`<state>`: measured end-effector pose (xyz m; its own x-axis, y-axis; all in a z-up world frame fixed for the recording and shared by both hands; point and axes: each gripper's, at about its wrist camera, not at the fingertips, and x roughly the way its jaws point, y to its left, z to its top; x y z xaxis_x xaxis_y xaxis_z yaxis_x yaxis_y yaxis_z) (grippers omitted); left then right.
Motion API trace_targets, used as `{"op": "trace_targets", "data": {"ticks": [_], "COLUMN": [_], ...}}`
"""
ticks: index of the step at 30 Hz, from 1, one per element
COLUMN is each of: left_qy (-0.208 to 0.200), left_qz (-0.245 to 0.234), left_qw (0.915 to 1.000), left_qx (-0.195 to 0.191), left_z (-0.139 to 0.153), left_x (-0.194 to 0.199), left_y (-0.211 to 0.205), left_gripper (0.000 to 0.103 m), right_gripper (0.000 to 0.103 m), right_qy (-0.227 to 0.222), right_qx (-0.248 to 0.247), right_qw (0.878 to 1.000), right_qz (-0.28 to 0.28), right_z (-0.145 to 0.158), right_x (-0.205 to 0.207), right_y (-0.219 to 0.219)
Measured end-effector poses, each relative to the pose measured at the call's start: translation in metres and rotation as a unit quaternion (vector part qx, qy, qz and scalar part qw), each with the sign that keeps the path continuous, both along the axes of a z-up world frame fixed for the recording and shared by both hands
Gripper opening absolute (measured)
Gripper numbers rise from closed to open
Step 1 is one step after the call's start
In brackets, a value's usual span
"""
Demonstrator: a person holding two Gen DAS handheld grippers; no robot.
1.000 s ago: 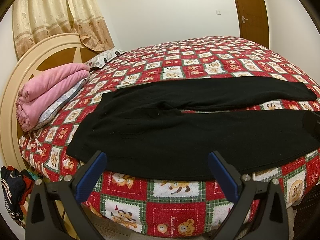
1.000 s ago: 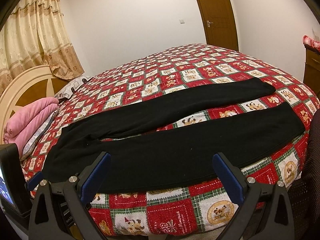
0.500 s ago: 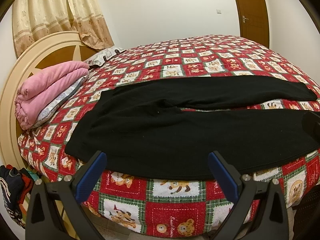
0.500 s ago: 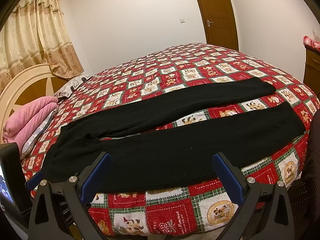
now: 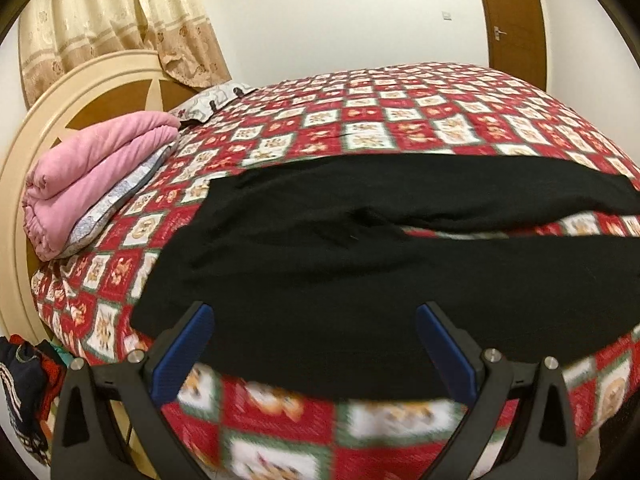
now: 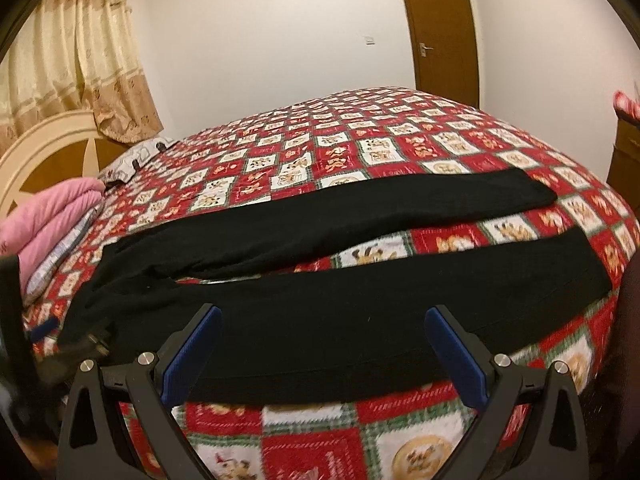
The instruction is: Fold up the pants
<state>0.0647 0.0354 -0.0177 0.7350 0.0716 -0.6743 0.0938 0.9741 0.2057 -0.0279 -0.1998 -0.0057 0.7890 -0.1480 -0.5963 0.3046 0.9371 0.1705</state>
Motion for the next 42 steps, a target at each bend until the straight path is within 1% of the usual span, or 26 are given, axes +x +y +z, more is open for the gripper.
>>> {"op": "trace_targets", "data": {"ticks": [1, 3, 5, 7, 9, 11, 13, 16, 19, 22, 24, 26, 29, 30, 31, 32, 33, 35, 36, 37, 38, 39, 40, 41, 42], "left_qy": [0.002, 0.013, 0.014, 0.024, 0.035, 0.050, 0.054, 0.083, 0.118, 0.137, 0.147, 0.144, 0.150, 0.153, 0.152, 0.146, 0.141, 0.127, 0.122, 0.120, 0.119, 0.118, 0.117, 0.115, 0.112], "left_qz": [0.002, 0.007, 0.013, 0.023, 0.031, 0.039, 0.044, 0.057, 0.072, 0.082, 0.086, 0.085, 0.089, 0.092, 0.096, 0.094, 0.091, 0.083, 0.083, 0.083, 0.082, 0.080, 0.076, 0.065, 0.051], "left_qw": [1.0000, 0.9995, 0.9987, 0.9980, 0.9980, 0.9976, 0.9975, 0.9949, 0.9902, 0.9871, 0.9854, 0.9854, 0.9823, 0.9800, 0.9785, 0.9790, 0.9804, 0.9842, 0.9848, 0.9850, 0.9850, 0.9852, 0.9856, 0.9866, 0.9876], "left_qx": [0.005, 0.028, 0.047, 0.054, 0.044, 0.028, 0.013, 0.002, -0.016, -0.018, -0.015, -0.034, -0.070, -0.088, -0.102, -0.107, -0.103, -0.092, -0.092, -0.093, -0.095, -0.095, -0.095, -0.097, -0.097], "left_z": [0.000, 0.002, 0.005, 0.008, 0.010, 0.009, 0.005, -0.010, -0.027, -0.041, -0.051, -0.054, -0.057, -0.059, -0.060, -0.061, -0.061, -0.062, -0.062, -0.062, -0.062, -0.062, -0.061, -0.060, -0.059], "left_x": [0.008, 0.035, 0.063, 0.092, 0.117, 0.147, 0.175, 0.209, 0.236, 0.252, 0.259, 0.263, 0.269, 0.270, 0.270, 0.270, 0.269, 0.265, 0.265, 0.265, 0.265, 0.267, 0.267, 0.266, 0.266], "left_y": [0.006, 0.021, 0.035, 0.050, 0.067, 0.083, 0.097, 0.109, 0.118, 0.121, 0.122, 0.125, 0.133, 0.137, 0.140, 0.140, 0.139, 0.135, 0.135, 0.137, 0.137, 0.138, 0.138, 0.138, 0.136], "left_gripper": [0.103, 0.103, 0.103, 0.103, 0.103, 0.103, 0.103, 0.103, 0.103, 0.103, 0.103, 0.103, 0.103, 0.103, 0.103, 0.103, 0.103, 0.103, 0.103, 0.103, 0.103, 0.103, 0.103, 0.097, 0.092], "right_gripper": [0.102, 0.102, 0.102, 0.102, 0.102, 0.102, 0.102, 0.102, 0.102, 0.102, 0.102, 0.102, 0.102, 0.102, 0.102, 0.102, 0.102, 0.094, 0.081, 0.072, 0.065, 0.048, 0.033, 0.028, 0.019], "right_qy": [0.004, 0.017, 0.025, 0.030, 0.034, 0.035, 0.049, 0.082, 0.103, 0.121, 0.139, 0.154, 0.179, 0.183, 0.179, 0.171, 0.168, 0.169, 0.168, 0.165, 0.163, 0.161, 0.161, 0.162, 0.163], "right_qx": [-0.004, -0.008, -0.011, -0.026, -0.036, -0.041, -0.045, -0.053, -0.056, -0.061, -0.084, -0.102, -0.157, -0.169, -0.166, -0.157, -0.144, -0.117, -0.095, -0.086, -0.087, -0.084, -0.083, -0.088, -0.100], "right_qw": [1.000, 1.000, 0.999, 0.997, 0.994, 0.992, 0.988, 0.980, 0.976, 0.970, 0.961, 0.952, 0.937, 0.934, 0.935, 0.938, 0.940, 0.941, 0.940, 0.940, 0.938, 0.935, 0.933, 0.932, 0.930], "right_qz": [0.006, 0.024, 0.043, 0.066, 0.099, 0.118, 0.140, 0.172, 0.183, 0.201, 0.223, 0.244, 0.257, 0.257, 0.259, 0.259, 0.258, 0.268, 0.280, 0.286, 0.292, 0.303, 0.310, 0.312, 0.313], "right_z": [0.000, 0.002, 0.005, 0.011, 0.015, 0.015, 0.013, 0.003, -0.007, -0.018, -0.029, -0.039, -0.059, -0.065, -0.068, -0.069, -0.070, -0.071, -0.070, -0.069, -0.067, -0.066, -0.065, -0.063, -0.061], "right_x": [0.007, 0.027, 0.047, 0.073, 0.103, 0.129, 0.162, 0.212, 0.252, 0.285, 0.304, 0.315, 0.327, 0.329, 0.328, 0.328, 0.328, 0.331, 0.331, 0.330, 0.329, 0.327, 0.325, 0.323, 0.321], "right_y": [-0.001, -0.006, -0.008, -0.008, -0.009, -0.013, -0.018, -0.021, -0.028, -0.027, -0.019, -0.010, 0.004, 0.006, 0.006, 0.004, 0.000, -0.005, -0.007, -0.008, -0.006, -0.001, 0.004, 0.009, 0.016]}}
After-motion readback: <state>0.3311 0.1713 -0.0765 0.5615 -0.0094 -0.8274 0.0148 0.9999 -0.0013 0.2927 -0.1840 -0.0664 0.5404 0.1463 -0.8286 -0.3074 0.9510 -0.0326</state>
